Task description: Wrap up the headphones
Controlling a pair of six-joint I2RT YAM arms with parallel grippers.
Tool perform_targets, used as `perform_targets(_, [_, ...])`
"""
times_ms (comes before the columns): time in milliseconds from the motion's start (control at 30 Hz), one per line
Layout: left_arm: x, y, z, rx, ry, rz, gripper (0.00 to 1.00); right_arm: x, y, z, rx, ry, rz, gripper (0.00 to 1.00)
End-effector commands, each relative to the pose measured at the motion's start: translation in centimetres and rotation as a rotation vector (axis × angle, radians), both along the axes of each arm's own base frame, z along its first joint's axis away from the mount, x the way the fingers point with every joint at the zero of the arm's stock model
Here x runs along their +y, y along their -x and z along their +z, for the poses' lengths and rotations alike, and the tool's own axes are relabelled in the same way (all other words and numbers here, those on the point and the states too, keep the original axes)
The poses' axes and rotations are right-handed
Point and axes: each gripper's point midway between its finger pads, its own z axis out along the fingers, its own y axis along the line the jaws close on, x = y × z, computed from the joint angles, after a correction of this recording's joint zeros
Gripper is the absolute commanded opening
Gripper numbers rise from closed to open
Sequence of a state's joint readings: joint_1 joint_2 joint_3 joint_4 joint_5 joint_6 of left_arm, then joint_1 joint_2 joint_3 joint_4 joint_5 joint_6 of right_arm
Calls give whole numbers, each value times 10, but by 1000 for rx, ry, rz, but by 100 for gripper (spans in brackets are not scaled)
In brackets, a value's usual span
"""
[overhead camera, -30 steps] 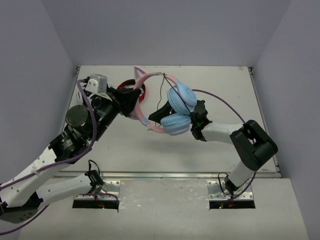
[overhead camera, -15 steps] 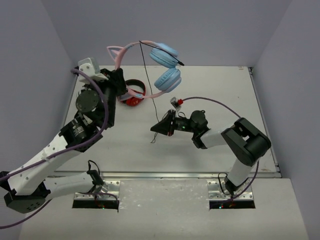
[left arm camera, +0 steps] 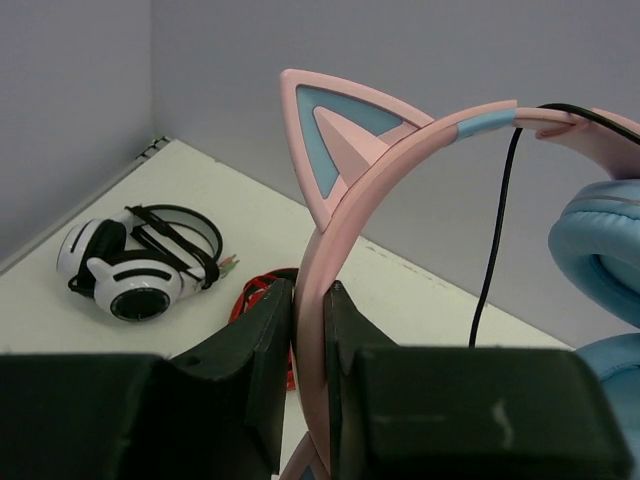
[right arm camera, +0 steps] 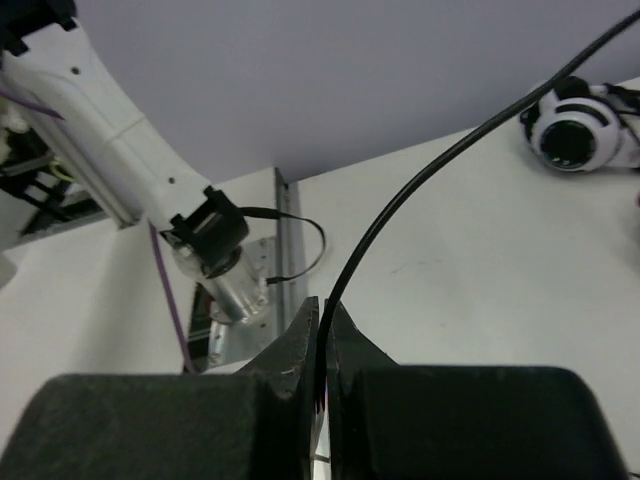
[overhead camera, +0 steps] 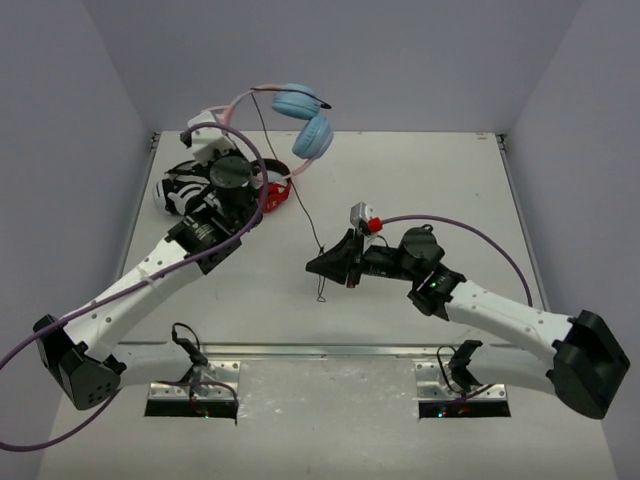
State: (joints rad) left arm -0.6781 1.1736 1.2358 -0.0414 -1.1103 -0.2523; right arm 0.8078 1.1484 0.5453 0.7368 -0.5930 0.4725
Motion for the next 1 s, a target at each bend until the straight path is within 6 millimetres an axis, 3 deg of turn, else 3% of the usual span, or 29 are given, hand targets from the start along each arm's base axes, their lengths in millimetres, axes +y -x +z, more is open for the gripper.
perform_targets(0, [10,-1,8,-101,91,58,0,-15,-21,-1,-88,167,-139,1])
perform_targets(67, [6,-6,-13,-45,20,40,0,-23,-28,-3,-99,240,-185,1])
perform_targets(100, [1,-11,-28,9,-37,29,0,-24,-34,17,-170,243,-205,1])
perform_targets(167, [-7,-17,-54,83,-93,-7,0,-30,-41,21,-201,310,-237,1])
perform_targets(200, [-12,-17,-69,124,-116,-29,0,-33,-51,44,-272,315,-278,1])
perform_targets(267, [-22,-15,-98,175,-142,-98,0,-43,-63,47,-330,403,-326,1])
perform_targets(300, [-29,-10,-102,175,-138,-130,0,-50,-75,68,-416,426,-385,1])
perform_targets(367, [-42,-2,-121,205,-168,-194,0,-59,-86,75,-461,489,-436,1])
perform_targets(400, [-53,5,-126,215,-189,-235,0,-66,-97,91,-531,512,-486,1])
perform_targets(433, [-63,7,-133,230,-198,-284,0,-67,-103,90,-546,548,-495,1])
perform_targets(467, [-71,11,-138,243,-211,-333,0,-68,-108,101,-598,560,-508,1])
perform_targets(567, [-115,32,-155,261,-246,-544,0,-73,-125,102,-658,628,-544,1])
perform_targets(633, [-137,54,-166,259,-273,-675,0,-79,-137,105,-690,655,-591,1])
perform_targets(800, [-137,84,-181,255,-194,-754,0,-100,-164,105,-719,719,-693,2])
perform_targets(867, [-134,95,-186,259,-186,-766,0,-118,-177,114,-702,700,-766,14])
perform_targets(967, [-130,108,-189,275,-210,-760,0,-132,-187,122,-650,651,-777,19])
